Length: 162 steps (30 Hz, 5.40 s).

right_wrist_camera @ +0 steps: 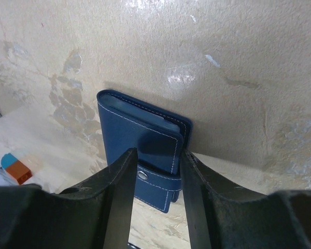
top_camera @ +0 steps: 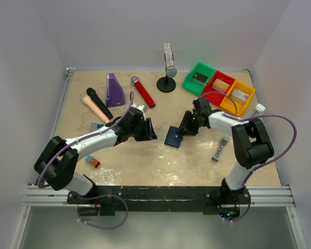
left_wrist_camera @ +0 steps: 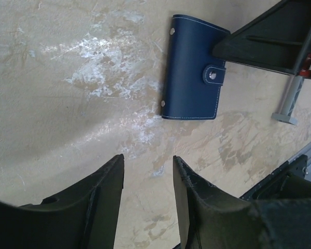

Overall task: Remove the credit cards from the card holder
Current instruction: Pick up the card holder from the center of the board, then open the card holder.

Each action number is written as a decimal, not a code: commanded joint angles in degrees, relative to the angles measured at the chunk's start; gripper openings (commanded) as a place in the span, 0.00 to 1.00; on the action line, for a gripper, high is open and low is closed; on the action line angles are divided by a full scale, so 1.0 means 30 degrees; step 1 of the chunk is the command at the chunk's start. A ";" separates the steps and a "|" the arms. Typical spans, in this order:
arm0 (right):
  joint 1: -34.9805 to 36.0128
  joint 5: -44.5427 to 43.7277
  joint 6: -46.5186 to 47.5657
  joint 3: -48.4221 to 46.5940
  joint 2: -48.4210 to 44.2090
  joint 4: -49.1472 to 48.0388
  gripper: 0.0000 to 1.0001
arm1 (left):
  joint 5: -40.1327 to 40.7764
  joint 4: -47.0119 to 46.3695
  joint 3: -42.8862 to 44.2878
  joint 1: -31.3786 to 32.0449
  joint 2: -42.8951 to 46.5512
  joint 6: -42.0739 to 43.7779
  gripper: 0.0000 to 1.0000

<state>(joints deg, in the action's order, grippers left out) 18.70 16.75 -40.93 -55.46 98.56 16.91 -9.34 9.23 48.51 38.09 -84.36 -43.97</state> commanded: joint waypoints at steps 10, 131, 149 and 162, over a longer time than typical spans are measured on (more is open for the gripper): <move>-0.0373 0.2675 -0.0713 0.0060 0.0250 -0.2236 0.37 | 0.1093 -0.0441 0.2198 0.1044 -0.3373 -0.0344 0.37; 0.4695 1.2784 -0.4844 0.5626 -1.3050 -0.9884 0.00 | -0.7842 -2.0334 -1.1864 0.1162 1.2270 -0.5003 0.51; 0.4695 1.2609 -0.4463 0.5626 -1.2786 -0.9591 0.00 | -0.7373 -1.8693 -1.1689 0.1162 1.3031 -0.4388 0.30; 0.4695 1.2638 -0.3819 0.5538 -1.2991 -0.8770 0.00 | -0.7168 -1.8049 -1.1191 0.1162 1.3353 -0.4271 0.46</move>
<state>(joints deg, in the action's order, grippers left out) 32.69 53.74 -53.74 -38.85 60.05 -8.60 -31.05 -43.46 11.79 41.65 -45.25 -58.30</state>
